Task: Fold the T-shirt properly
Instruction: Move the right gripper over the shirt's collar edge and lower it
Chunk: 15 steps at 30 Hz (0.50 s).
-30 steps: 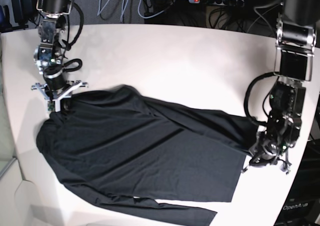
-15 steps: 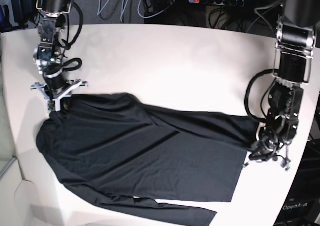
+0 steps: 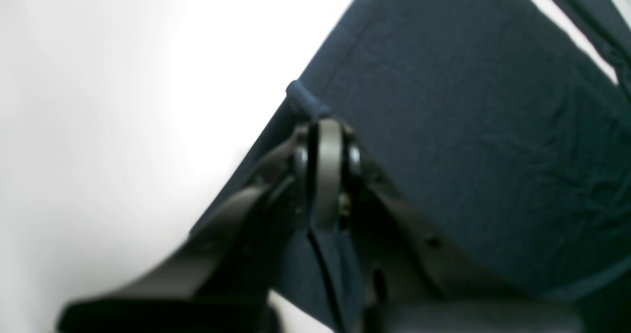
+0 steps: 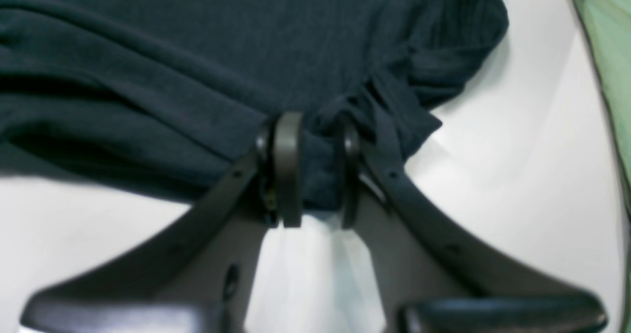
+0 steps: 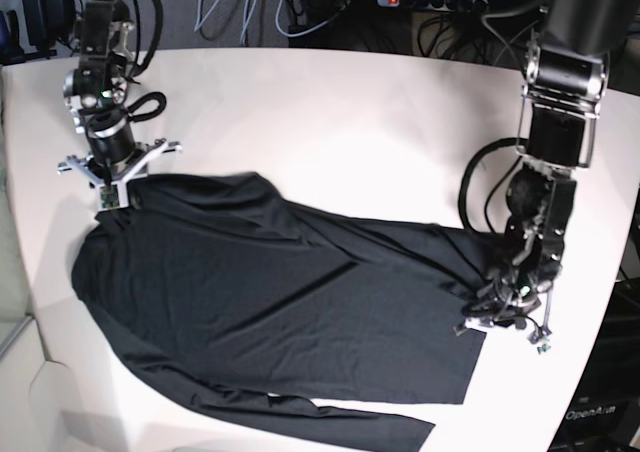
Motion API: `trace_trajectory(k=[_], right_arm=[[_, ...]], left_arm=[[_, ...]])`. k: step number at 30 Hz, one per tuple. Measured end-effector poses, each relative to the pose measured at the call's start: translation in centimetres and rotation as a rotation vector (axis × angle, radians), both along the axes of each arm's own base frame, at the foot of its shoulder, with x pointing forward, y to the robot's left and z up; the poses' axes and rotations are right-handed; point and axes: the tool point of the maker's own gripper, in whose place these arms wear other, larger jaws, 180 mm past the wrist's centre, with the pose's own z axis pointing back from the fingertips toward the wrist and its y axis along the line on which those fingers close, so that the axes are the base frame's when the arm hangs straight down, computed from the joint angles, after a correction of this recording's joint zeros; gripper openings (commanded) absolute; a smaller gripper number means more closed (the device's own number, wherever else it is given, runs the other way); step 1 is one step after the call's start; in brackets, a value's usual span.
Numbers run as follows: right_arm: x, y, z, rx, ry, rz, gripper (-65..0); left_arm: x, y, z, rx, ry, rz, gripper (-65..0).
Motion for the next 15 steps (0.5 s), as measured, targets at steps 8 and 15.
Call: trace_trajectory(k=[8,15], right_arm=[[-2.7,1.4,0.7,-0.118,0.024,0.079,-55.8],[-5.2,8.3,-1.6,-0.303,0.102,0.308,-55.4]], left_arm=[[0.3,-0.2,0.4,0.076,-0.013,-0.010,-65.0],[-0.4,1.1,-2.0,0.085,0.059,0.019,-65.0]])
